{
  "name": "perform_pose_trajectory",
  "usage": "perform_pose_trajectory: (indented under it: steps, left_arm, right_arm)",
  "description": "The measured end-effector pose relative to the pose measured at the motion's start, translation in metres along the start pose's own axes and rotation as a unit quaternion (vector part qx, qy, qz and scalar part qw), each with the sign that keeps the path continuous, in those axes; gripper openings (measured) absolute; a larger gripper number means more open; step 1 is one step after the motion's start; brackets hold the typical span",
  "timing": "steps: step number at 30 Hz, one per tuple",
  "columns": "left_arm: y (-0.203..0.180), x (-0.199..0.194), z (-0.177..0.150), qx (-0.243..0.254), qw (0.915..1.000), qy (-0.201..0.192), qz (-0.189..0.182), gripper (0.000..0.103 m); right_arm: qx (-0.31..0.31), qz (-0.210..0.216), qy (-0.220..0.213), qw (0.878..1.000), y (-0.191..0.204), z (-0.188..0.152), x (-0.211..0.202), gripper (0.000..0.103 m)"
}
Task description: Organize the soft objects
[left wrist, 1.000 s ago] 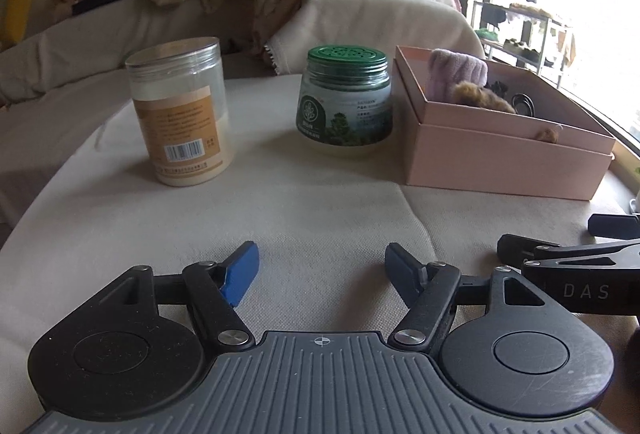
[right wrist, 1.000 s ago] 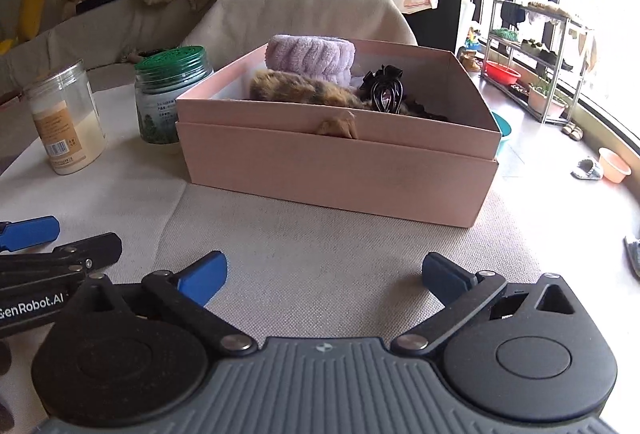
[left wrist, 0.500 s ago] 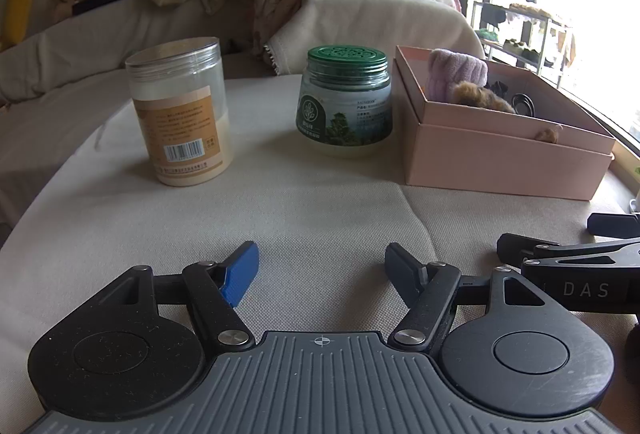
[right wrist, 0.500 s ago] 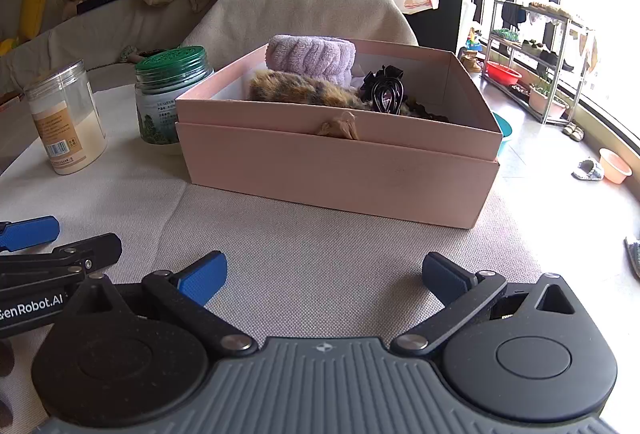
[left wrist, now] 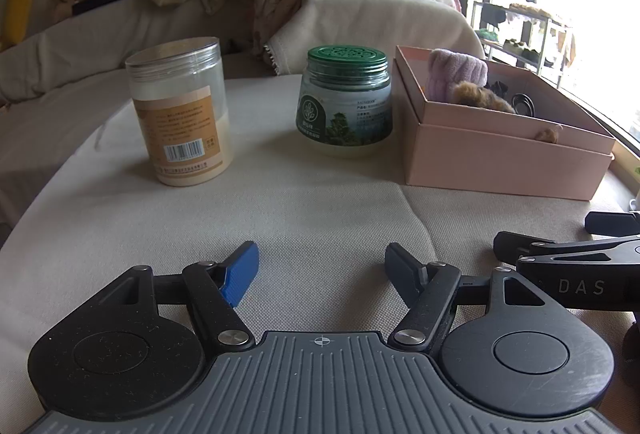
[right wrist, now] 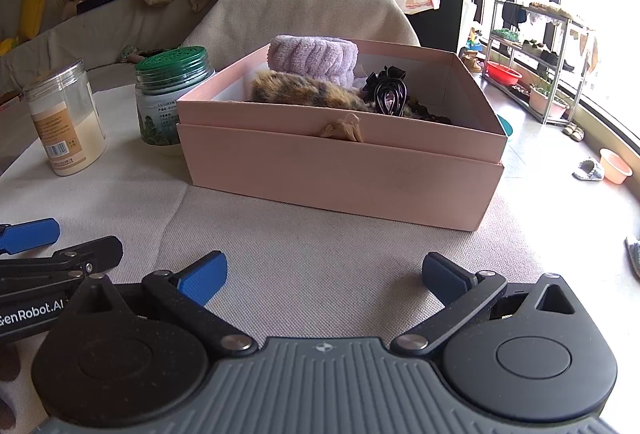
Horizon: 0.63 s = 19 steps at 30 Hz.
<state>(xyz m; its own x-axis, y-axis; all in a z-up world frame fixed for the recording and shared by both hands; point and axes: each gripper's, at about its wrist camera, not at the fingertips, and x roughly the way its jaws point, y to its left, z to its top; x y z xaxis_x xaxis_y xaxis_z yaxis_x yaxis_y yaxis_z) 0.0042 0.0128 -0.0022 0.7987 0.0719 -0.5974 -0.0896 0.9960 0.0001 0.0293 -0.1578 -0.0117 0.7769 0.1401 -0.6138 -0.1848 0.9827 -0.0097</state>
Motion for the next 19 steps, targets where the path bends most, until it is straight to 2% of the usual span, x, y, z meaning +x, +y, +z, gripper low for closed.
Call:
perform_pose_trajectory:
  steps: [19]
  left_arm:
    - [-0.0001, -0.0004, -0.0001, -0.001, 1.0, 0.0, 0.0, 0.075]
  right_arm:
    - [-0.002, 0.0, 0.0, 1.0, 0.0006, 0.0009, 0.0011, 0.103]
